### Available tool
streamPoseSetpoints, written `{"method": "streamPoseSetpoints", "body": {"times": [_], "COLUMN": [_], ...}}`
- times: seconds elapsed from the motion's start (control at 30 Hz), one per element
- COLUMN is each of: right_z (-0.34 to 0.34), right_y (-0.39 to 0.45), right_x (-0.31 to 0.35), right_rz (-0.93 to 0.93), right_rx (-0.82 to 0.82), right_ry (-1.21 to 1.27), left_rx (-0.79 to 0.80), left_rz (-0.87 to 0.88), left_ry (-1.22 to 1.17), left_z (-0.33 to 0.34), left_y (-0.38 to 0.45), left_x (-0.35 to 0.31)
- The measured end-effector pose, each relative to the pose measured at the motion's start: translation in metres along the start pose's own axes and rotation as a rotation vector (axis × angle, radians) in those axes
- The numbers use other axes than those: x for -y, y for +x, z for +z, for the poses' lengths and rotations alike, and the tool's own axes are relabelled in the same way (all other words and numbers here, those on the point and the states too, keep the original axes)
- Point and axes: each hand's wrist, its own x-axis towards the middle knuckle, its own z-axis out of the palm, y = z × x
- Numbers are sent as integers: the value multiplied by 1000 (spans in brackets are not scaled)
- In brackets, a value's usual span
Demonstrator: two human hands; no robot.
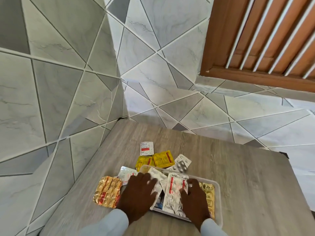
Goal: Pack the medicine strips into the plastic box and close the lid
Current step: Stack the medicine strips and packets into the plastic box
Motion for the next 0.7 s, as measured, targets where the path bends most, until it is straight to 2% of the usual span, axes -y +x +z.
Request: {"method": "streamPoseSetpoints", "body": {"times": [0.07, 0.1, 0.27, 0.37, 0.43, 0.5, 0.57, 0.63, 0.7], "right_z": [-2, -3, -10, -20, -25, -22, -16, -12, -11], "right_y": [-6, -9, 1, 11, 12, 7, 3, 0, 0], "right_x": [-2, -2, 3, 8, 8, 8, 9, 9, 10], "right_rz": [-74, -115, -346, -483, -564, -684, -784, -799, -737], "right_rx": [60, 82, 172, 168, 98, 60, 106, 154, 204], "right_ry": [-111, -143, -294, -510, -669, -727, -761, -777, -781], "left_rx": [32, 78, 240, 248, 237, 207, 187, 202, 317], "left_rz": [127, 131, -194, -269, -262, -251, -184, -97, -44], "left_ry": [-35, -30, -30, 14, 3, -51, -128, -176, -214], "left_z": [-1, -2, -5, 1, 1, -5, -11, -16, -22], "left_y": [3, 5, 14, 12, 13, 14, 11, 7, 6], "left_x": [-3, -4, -6, -12, -15, -10, 1, 12, 22]}}
